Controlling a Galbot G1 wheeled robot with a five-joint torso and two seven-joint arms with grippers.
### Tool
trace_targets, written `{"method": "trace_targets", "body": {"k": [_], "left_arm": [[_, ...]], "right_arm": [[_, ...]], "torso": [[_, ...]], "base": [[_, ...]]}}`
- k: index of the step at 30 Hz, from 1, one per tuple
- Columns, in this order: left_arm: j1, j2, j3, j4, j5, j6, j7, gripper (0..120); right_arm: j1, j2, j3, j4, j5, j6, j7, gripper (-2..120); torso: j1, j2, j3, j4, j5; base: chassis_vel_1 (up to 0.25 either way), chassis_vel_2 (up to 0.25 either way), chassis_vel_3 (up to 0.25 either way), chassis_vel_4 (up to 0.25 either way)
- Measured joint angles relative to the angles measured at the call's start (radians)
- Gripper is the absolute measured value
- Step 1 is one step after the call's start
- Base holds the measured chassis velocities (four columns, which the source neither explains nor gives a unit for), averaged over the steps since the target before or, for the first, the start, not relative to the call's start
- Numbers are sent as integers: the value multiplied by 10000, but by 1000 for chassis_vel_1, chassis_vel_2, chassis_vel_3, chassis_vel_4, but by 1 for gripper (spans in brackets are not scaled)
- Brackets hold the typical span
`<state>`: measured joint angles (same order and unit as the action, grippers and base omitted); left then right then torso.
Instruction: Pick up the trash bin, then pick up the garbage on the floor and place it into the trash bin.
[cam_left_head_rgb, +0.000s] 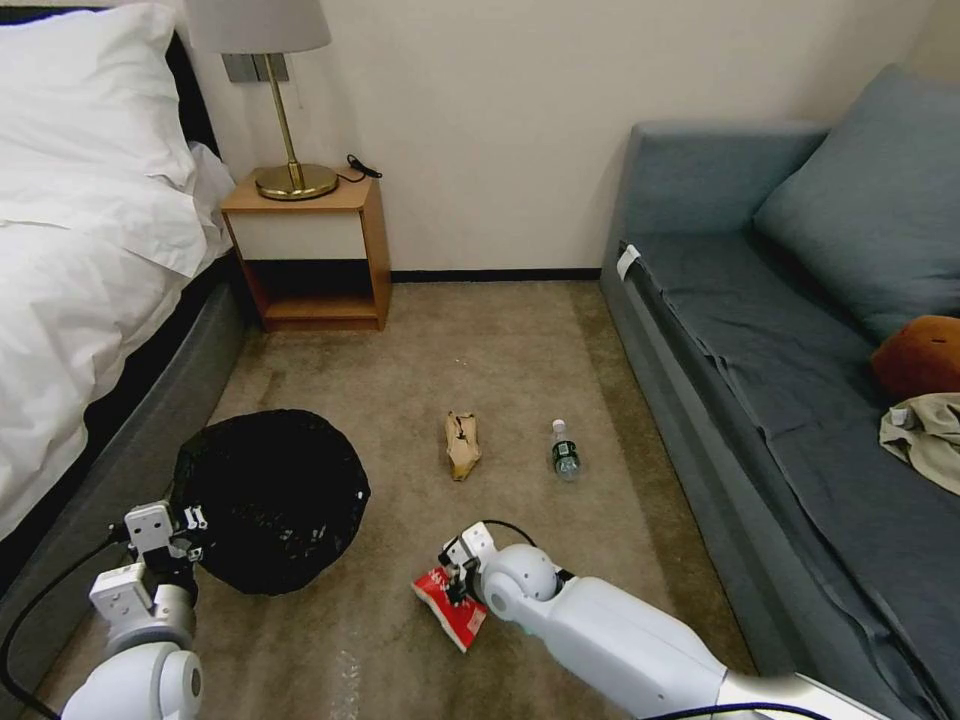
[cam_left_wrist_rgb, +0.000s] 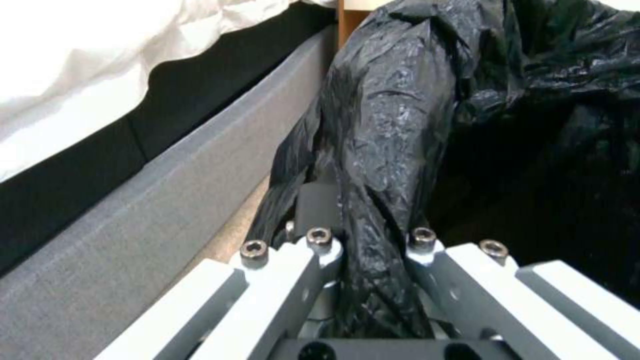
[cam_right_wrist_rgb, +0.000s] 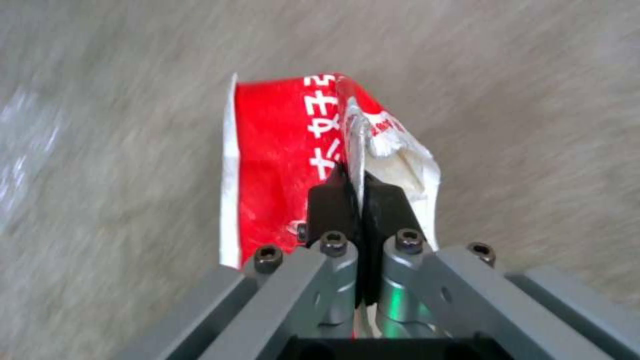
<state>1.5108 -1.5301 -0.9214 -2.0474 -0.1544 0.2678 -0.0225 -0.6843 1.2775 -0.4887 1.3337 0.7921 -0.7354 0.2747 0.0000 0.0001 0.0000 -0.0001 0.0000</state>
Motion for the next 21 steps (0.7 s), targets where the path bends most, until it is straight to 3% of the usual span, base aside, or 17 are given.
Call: {"method": "trace_targets", "body": {"k": [9,14,19,21], "left_arm": [[9,185,5,78,-98,-50,-12,4],[-45,343,14,100,-249,-35,-12,4],[-94,364,111,138,-253,-28,-14,4],[-153,377,236,175,-219,-18,-11,4]], "right_arm": [[191,56,1676,125,-782,182,-193,0],[393,-191,3093,857,-1024,450,-292,0],[508,-400,3390,1757,-695,301,-450,0],[638,-398,3415,2563,238,284,-540,0]], "torso": [[0,0,0,1,0],[0,-1,0,1,-1],[0,-1,0,-1,0],[0,-1,1,1,0]], "base": [[0,0,0,0],[0,0,0,0],[0,0,0,0],[0,0,0,0]]}}
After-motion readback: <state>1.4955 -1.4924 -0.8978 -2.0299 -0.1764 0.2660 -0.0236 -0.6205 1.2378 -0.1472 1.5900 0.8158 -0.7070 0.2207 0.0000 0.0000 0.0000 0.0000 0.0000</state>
